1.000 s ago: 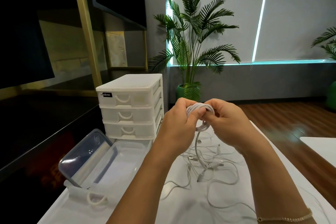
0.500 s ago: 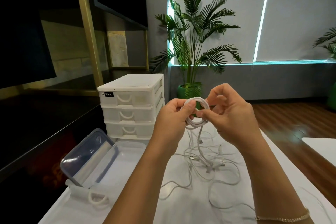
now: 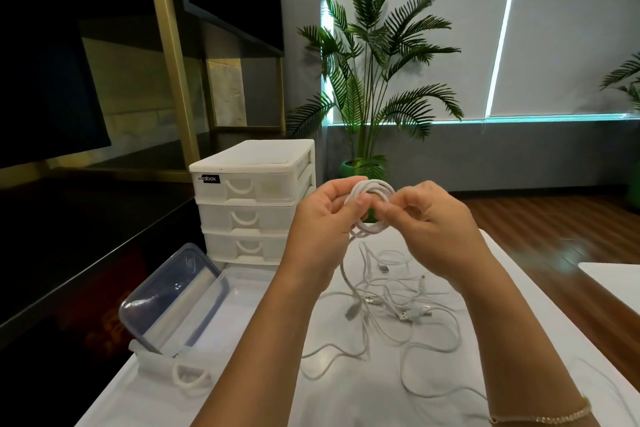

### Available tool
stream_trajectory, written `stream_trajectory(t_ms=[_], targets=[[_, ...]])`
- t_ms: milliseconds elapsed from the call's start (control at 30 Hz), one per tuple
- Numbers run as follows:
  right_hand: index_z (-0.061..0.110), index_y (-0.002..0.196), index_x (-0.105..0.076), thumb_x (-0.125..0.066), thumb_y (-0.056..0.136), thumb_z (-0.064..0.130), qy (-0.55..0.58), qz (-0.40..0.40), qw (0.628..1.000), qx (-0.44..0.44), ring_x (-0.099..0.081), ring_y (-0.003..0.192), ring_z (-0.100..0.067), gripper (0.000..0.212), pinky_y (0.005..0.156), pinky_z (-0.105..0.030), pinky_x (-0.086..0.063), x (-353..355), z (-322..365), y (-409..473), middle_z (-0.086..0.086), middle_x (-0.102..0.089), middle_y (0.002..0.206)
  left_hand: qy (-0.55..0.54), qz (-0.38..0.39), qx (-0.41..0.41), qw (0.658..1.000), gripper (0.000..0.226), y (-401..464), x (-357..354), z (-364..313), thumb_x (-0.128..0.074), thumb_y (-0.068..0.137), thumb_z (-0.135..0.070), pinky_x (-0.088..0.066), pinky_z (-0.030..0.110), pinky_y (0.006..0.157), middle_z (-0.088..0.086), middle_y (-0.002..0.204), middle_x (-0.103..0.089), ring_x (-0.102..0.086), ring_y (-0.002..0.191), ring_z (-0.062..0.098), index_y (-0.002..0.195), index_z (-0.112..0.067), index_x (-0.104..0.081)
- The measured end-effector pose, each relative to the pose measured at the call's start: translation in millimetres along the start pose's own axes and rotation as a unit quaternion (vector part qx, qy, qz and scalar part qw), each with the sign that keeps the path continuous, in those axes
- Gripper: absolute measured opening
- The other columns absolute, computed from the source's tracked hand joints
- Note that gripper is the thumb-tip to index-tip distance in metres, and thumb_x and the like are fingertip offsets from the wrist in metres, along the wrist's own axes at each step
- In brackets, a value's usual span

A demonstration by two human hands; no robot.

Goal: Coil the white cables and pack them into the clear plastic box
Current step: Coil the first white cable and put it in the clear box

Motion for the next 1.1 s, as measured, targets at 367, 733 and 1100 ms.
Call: stream_trajectory(t_ms=[367, 733, 1100], targets=[[0.016, 0.062, -0.062, -0.049, 0.091, 0.036, 0.180, 0.016, 0.980, -0.083, -0.059, 0.066, -0.011, 0.038, 0.066, -0.023, -0.043, -10.8, -13.0, -1.0, 0.002, -0.067, 0.059, 0.283, -0.078, -0.128, 0.947, 0.030, -2.4, 5.4, -5.0, -0.057, 0.092, -0.022, -0.049, 0.023, 0.084, 0.000, 0.109, -0.069, -0.061, 0.097, 0.012, 0.121, -0.021, -0.062], [0.018, 0.074, -0.067, -0.060, 0.086, 0.032, 0.166, 0.006, 0.985, -0.037, -0.065, 0.060, -0.014, 0.020, 0.068, -0.044, -0.058, -10.4, -9.7, -0.3, -0.005, -0.069, 0.076, 0.391, -0.085, -0.167, 0.901, 0.030, 1.5, 8.5, 1.2, -0.050, 0.094, -0.022, -0.046, 0.018, 0.077, 0.004, 0.105, -0.067, -0.057, 0.090, 0.013, 0.124, -0.019, -0.057], [0.016, 0.069, -0.064, -0.059, 0.087, 0.027, 0.213, -0.037, 0.975, -0.040, -0.057, 0.048, -0.013, 0.021, 0.064, -0.039, -0.055, -10.4, -12.7, 0.6, -0.011, -0.068, 0.077, 0.404, -0.092, -0.210, 0.886, 0.029, -4.4, 4.0, -1.9, -0.053, 0.092, -0.020, -0.039, 0.008, 0.073, 0.003, 0.104, -0.067, -0.052, 0.081, 0.008, 0.120, -0.017, -0.058]])
Point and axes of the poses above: each hand's wrist, its own y-axis towards the middle knuckle, its own x-axis out of the back of the hand, z = x × y, the point moved 6 cm from there along y, towards the middle knuckle
